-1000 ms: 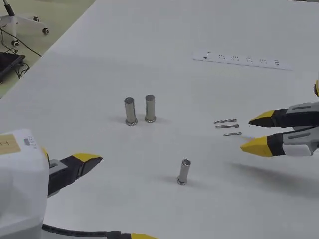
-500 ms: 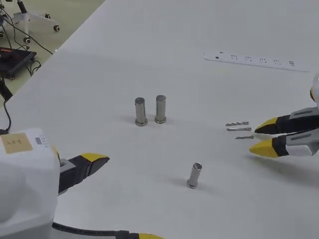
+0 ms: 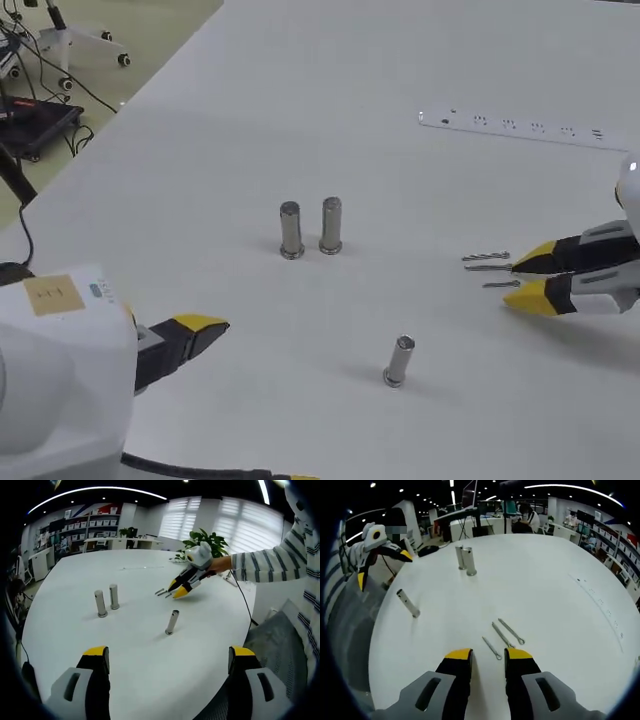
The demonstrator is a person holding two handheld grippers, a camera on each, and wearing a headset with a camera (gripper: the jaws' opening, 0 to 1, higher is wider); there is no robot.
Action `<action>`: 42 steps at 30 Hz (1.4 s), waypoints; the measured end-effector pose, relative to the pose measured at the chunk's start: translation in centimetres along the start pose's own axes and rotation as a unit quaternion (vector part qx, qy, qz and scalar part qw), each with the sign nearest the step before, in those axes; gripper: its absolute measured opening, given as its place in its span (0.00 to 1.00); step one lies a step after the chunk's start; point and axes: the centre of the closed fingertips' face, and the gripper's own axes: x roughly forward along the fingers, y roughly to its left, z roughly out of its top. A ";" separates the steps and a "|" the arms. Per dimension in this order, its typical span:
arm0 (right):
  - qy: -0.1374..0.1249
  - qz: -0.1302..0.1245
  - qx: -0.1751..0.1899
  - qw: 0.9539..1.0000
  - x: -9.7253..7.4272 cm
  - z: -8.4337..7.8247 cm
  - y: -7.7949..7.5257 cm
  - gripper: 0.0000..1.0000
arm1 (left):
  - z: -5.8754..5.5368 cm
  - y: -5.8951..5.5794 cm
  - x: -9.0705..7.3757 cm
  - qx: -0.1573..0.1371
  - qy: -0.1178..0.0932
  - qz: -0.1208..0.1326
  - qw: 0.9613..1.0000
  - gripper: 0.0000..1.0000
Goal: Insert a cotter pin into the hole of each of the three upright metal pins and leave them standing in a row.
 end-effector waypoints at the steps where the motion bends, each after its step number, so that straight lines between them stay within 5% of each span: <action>1: 0.002 0.000 -0.002 1.000 0.1 0.0 0.1 0.26 | 0.0 0.0 0.0 0.000 0.001 0.000 1.000 0.99; 11: 0.034 -0.010 -0.040 0.999 0.3 -0.6 -0.2 0.18 | 0.2 0.3 -0.3 0.000 -0.001 0.005 1.000 0.97; 19: 0.036 -0.010 -0.050 0.998 0.3 -0.4 0.2 0.11 | 0.5 0.2 -0.2 0.003 -0.004 0.006 1.000 0.97; 32: 0.050 -0.033 -0.044 0.997 0.7 0.0 0.0 0.05 | 1.2 1.2 -0.9 0.005 -0.015 0.021 1.000 0.96; 42: 0.061 -0.043 -0.045 0.996 0.8 0.1 0.0 0.03 | 0.9 0.8 -0.6 0.004 -0.015 0.017 1.000 0.96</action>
